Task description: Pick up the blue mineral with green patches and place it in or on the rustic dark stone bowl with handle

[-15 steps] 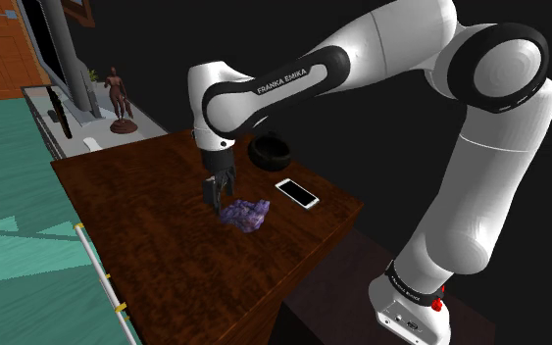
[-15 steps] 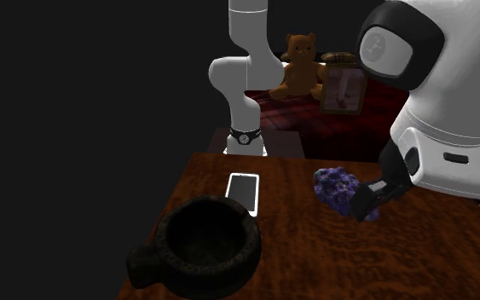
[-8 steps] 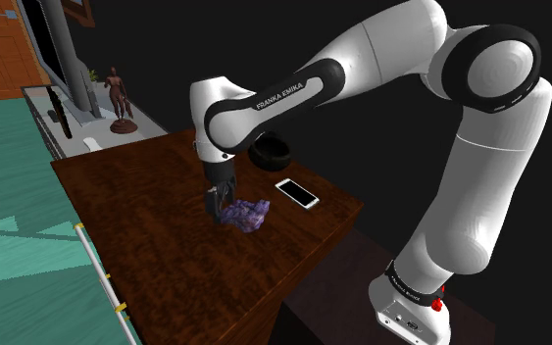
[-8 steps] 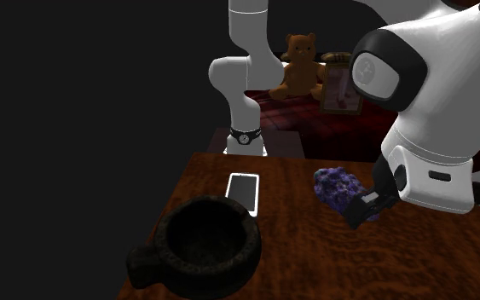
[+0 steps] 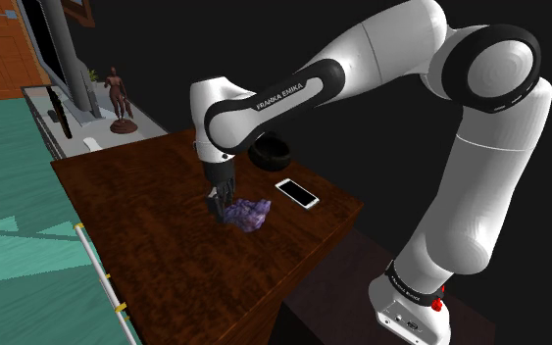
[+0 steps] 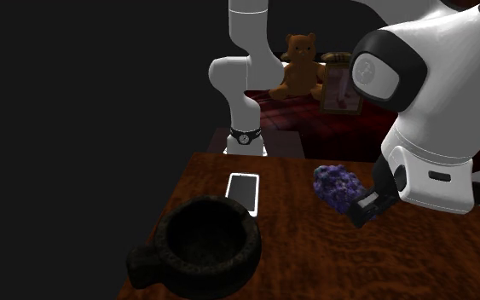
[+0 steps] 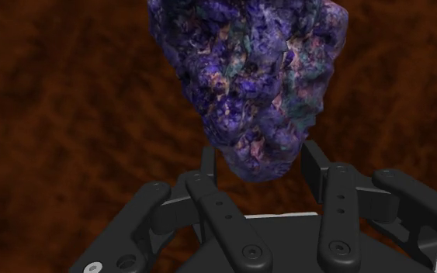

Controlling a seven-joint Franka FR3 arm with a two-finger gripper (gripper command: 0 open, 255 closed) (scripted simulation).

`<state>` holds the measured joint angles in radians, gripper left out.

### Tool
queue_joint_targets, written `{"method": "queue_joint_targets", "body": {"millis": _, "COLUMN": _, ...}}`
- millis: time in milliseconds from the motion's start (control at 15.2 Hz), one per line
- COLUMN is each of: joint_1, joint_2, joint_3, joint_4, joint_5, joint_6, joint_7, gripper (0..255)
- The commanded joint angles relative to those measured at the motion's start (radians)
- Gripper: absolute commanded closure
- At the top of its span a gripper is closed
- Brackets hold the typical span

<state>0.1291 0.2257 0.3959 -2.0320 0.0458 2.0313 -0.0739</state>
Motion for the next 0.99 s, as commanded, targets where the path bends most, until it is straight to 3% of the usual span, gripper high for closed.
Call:
{"method": "queue_joint_targets", "body": {"millis": 0, "joint_1": 0.000, "joint_2": 0.000, "joint_3": 0.000, "joint_4": 0.000, "joint_5": 0.000, "joint_6": 0.000, "joint_7": 0.000, "gripper": 255}}
{"method": "queue_joint_targets", "body": {"millis": 396, "joint_1": 0.000, "joint_2": 0.000, "joint_3": 0.000, "joint_4": 0.000, "joint_5": 0.000, "joint_6": 0.000, "joint_7": 0.000, "gripper": 255}}
{"method": "queue_joint_targets", "body": {"millis": 924, "joint_1": -0.007, "joint_2": -0.055, "joint_3": 0.004, "joint_4": 0.046, "joint_5": 0.020, "joint_6": -0.098, "joint_7": -0.005, "gripper": 255}}
